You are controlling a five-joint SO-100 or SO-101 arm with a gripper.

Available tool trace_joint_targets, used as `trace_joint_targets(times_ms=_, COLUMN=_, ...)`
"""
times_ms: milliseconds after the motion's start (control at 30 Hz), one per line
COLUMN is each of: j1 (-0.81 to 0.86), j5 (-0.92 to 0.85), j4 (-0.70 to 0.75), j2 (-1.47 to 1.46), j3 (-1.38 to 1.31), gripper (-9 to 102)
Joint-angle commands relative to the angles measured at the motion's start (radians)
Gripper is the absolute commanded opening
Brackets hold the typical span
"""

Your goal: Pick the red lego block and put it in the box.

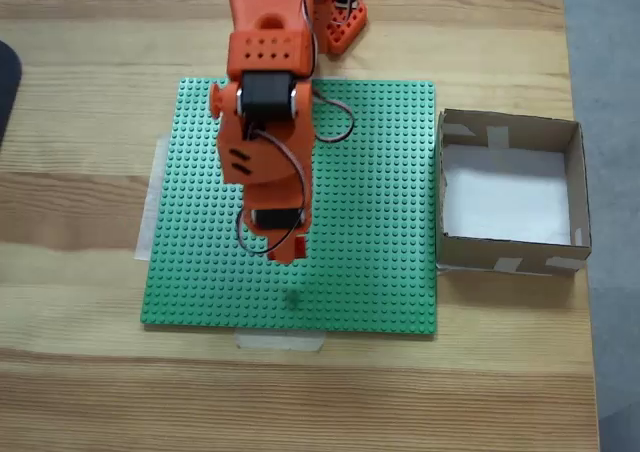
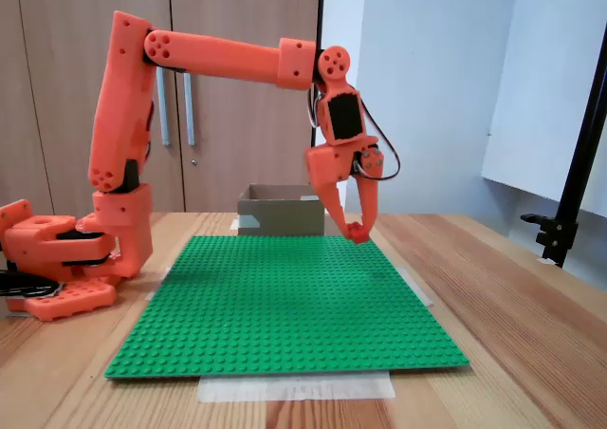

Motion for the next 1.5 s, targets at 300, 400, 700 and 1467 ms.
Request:
trace_joint_targets(times_ms=300, j1=-0.143, j5=0.071, j4=0.14, j2=0.176, j3=-0.124, gripper=3)
trace_joint_targets(times_ms=400, j1=-0.193, j5=0.091, j4=0.163, j2=0.199, j3=-0.144, gripper=3)
trace_joint_targets(times_ms=700, j1=-0.339, j5=0.13, j4=0.224, j2=0.216, j3=-0.252, gripper=3)
trace_joint_targets(times_ms=1467, j1=-0.69, j5=0.209, j4=0.175, j2=0.218, j3=-0.189, gripper=3)
